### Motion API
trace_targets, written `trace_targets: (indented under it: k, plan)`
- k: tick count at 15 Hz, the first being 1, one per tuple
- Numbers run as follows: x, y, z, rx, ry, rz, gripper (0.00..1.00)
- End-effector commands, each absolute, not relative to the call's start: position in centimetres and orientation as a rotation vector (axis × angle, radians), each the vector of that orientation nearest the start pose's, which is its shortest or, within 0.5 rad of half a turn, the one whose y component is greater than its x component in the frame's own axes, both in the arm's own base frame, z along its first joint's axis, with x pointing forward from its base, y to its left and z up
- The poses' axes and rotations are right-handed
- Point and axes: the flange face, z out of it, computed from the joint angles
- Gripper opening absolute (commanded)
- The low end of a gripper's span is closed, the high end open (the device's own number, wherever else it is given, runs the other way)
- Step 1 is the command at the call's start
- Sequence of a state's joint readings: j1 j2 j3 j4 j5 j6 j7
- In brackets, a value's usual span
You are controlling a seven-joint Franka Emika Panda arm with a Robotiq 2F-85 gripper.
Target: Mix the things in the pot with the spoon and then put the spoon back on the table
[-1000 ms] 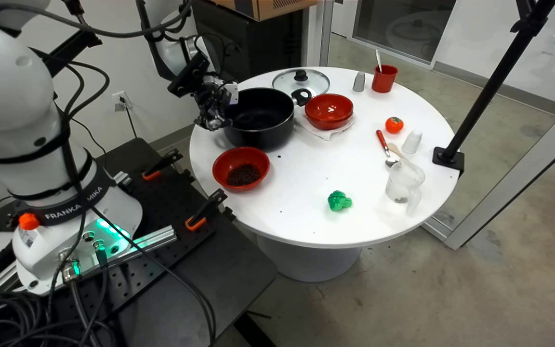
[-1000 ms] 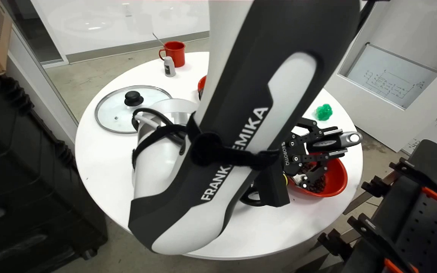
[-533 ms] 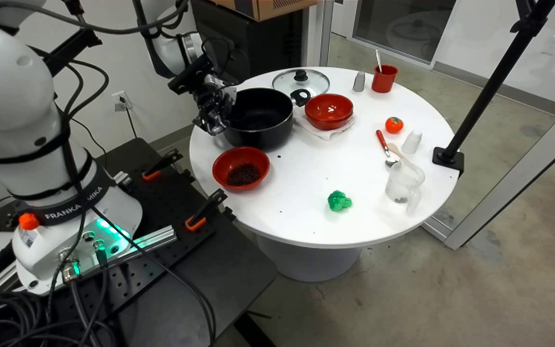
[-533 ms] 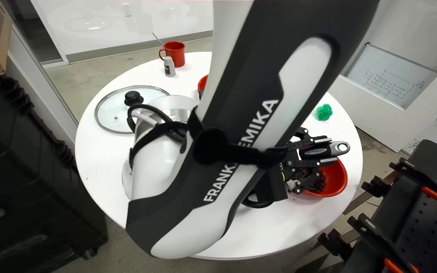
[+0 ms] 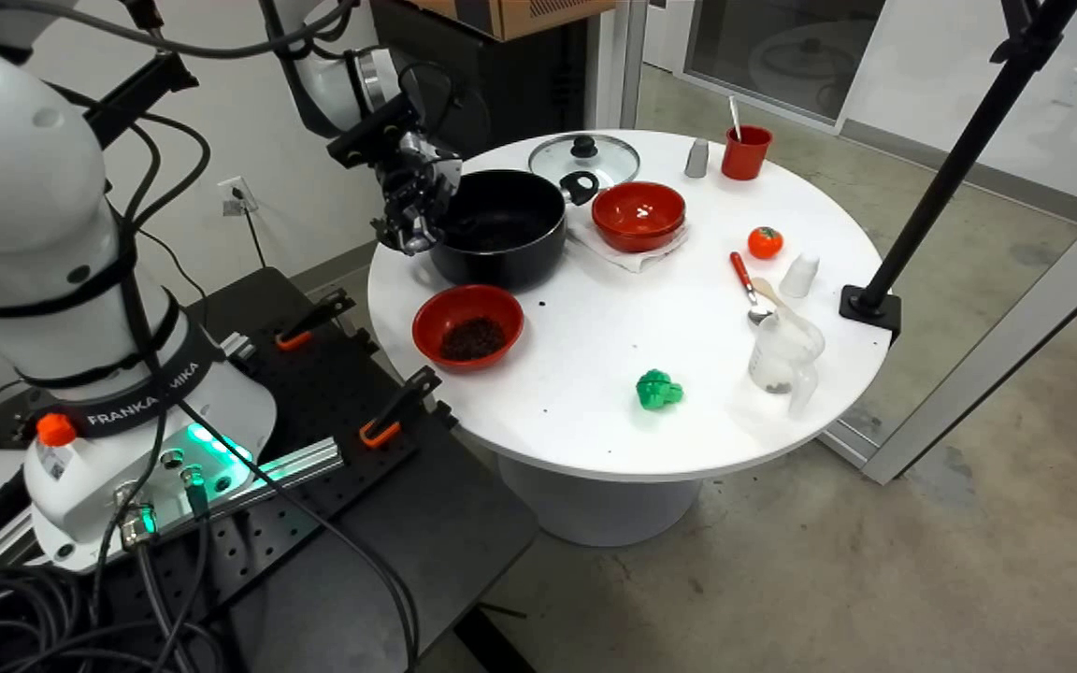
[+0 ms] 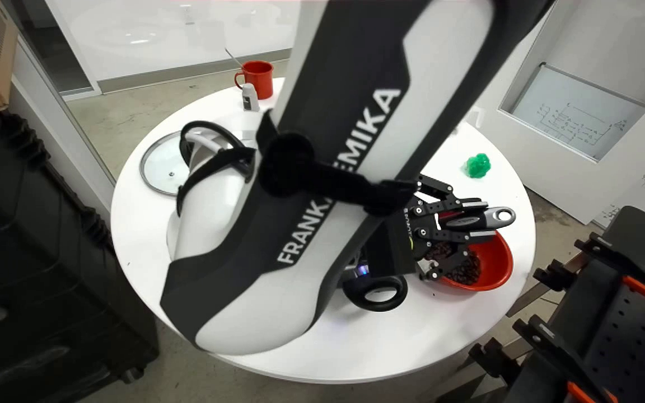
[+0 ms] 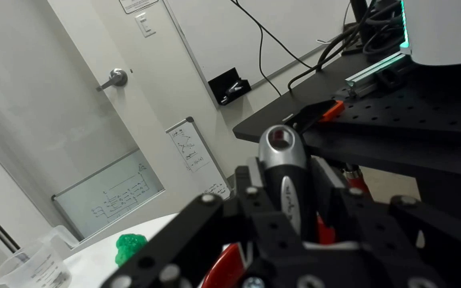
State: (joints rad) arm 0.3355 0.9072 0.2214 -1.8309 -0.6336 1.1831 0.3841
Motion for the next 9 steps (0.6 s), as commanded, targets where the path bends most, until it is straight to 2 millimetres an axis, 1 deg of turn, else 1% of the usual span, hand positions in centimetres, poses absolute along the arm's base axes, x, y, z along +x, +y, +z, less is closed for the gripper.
trace_targets:
  k: [1,5,6,9]
  plan:
    - [43.2,16.3,7.9,1.762,0.448,-1.275,0.08]
    - [45.5,13.8,9.8,1.828,0.348,-1.280,0.08]
    - [46.1,12.9,10.4,1.845,0.319,-1.280,0.08]
    - [47.1,10.5,11.5,1.877,0.241,-1.290,0.08]
